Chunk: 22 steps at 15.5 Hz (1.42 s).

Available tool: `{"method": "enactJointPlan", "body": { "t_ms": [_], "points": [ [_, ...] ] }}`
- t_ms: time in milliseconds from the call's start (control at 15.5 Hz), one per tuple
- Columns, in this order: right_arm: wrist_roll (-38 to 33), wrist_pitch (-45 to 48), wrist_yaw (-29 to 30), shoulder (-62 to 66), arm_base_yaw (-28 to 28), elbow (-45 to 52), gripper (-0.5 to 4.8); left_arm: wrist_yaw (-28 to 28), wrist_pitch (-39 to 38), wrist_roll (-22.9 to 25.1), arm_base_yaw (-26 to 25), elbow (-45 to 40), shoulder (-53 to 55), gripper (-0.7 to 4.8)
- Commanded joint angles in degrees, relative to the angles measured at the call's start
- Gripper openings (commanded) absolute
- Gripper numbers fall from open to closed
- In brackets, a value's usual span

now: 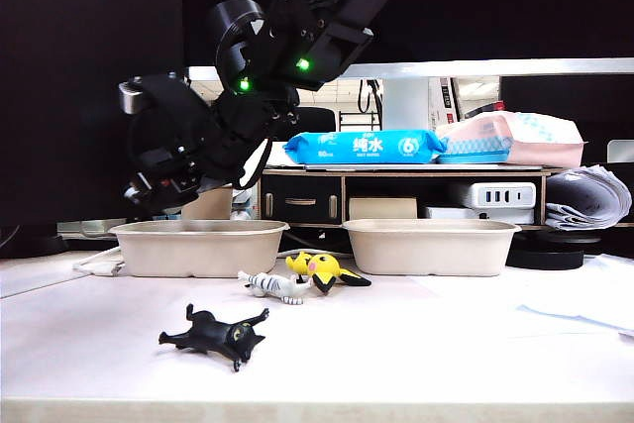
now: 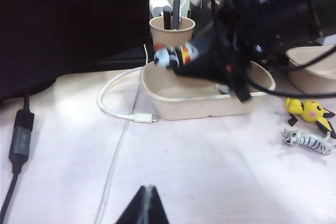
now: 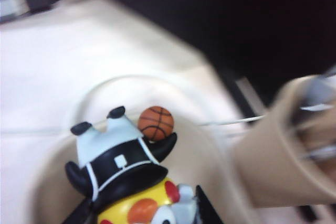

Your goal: Put the dolls with similar sizes into the same paper box, while dolls with different sizes go into separate paper boxes.

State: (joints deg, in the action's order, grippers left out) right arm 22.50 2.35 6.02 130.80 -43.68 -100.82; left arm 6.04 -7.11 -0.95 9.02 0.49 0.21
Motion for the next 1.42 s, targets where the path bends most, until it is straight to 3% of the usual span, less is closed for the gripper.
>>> {"method": "enactJointPlan", "body": {
  "t_ms": [65, 129, 387, 581, 710, 903, 1097, 1226, 1419],
  "points": [
    [-0.7, 0.9, -1.6, 0.0, 0.8, -0.3, 1.97, 0.2, 0.3, 0.1, 0.0, 0.0, 0.0, -0.05],
    [-1.5, 1.2, -1.7, 0.0, 1.1, -0.4, 2.31, 0.2, 0.3, 0.1, 0.0, 0.0, 0.0, -0.05],
    [-1.8, -1.2, -1.9, -0.1, 1.4, -3.8, 2.51, 0.2, 0.3, 0.1, 0.9, 0.0, 0.0, -0.05],
    [-4.9, -11.6, -1.8, -1.1, 1.0, -11.1, 2.53, 0.2, 0.4, 0.1, 4.2, 0.0, 2.8, -0.05],
    [-5.8, -26.2, 1.7, -4.0, 0.5, -16.1, 2.53, 0.2, 0.3, 0.1, 9.6, 0.0, 8.4, -0.05],
    [-4.6, -59.3, 8.9, -12.1, 0.3, -17.5, 2.53, 0.2, 0.5, 0.1, 26.3, 0.0, 16.5, -0.05],
    [-1.4, -80.5, 13.3, -14.0, -0.8, -16.1, 2.52, 0.3, 0.4, 0.1, 38.6, 0.0, 22.1, -0.05],
    [-1.3, -81.2, 12.9, -14.0, -2.8, -12.2, 2.52, 0.8, 0.3, 0.1, 40.8, 0.0, 23.6, -0.05],
    [-2.5, -75.0, 5.1, -14.0, -7.7, -4.3, 2.52, 0.6, 0.4, 0.1, 39.8, 0.0, 23.4, -0.05]
  ]
}}
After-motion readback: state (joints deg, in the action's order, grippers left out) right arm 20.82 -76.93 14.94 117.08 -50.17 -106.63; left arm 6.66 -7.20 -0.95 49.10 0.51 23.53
